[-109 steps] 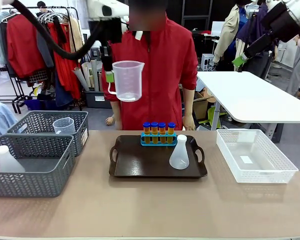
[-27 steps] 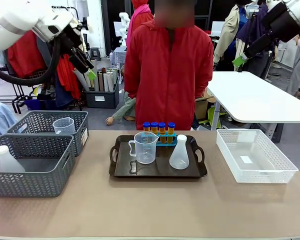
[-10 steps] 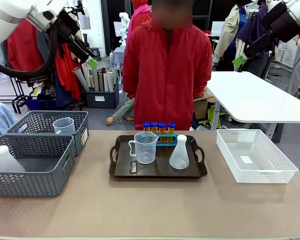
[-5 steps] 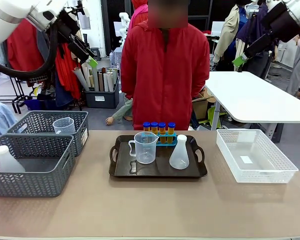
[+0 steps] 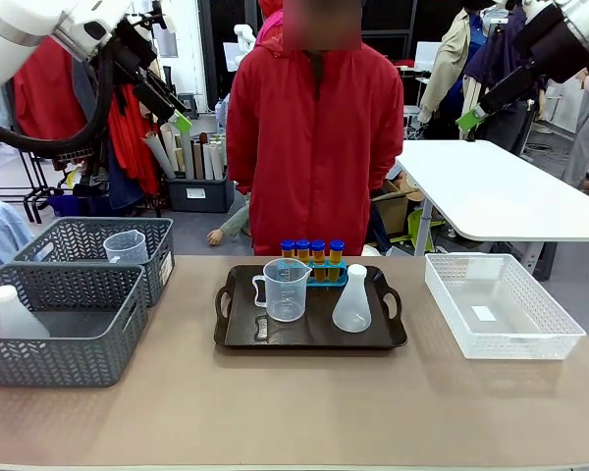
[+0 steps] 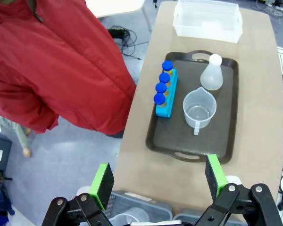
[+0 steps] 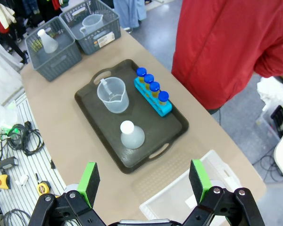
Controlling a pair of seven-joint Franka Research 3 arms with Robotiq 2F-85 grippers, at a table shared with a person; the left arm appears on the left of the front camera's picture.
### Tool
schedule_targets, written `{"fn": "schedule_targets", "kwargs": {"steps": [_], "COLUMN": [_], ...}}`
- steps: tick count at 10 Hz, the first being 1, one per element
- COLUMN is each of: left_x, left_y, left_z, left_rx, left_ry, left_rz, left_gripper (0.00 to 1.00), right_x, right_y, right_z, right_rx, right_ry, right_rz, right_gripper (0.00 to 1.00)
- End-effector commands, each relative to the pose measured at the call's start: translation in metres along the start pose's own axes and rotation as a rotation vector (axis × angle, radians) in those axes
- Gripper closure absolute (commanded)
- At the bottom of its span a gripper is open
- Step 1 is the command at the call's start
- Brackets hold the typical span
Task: Prepare the laboratory tools.
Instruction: Pick up one Large Measuring Cup and place it on the Handle tray.
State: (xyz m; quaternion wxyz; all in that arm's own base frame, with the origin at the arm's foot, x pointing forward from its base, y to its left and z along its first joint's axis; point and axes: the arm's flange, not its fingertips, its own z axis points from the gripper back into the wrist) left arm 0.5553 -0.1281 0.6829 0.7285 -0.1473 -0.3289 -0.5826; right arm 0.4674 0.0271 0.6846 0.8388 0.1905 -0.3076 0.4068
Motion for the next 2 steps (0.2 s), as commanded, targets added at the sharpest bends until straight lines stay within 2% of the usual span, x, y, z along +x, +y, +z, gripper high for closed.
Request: {"fn": "schedule_targets", "kwargs": {"steps": [1,2], "left_x": [-0.0001,-0.0001], "left_y": [0.0008,0.0008], "left_z": [0.0009,0.0009], "left_rx": [0.009,0.009], "left_ry": [-0.001,-0.001], "left_rz": [0.0,0.0], "left_gripper": [0.0,0.0], "right_x": [-0.0003,-0.0003], "right_y": [0.0009,0.0009], "right_z": [0.0012,0.0012], "right_rx": [0.006,0.006], "right_ry": [-0.006,-0.006], "right_rz": [0.005,0.005], "right_gripper": [0.0,0.0]}}
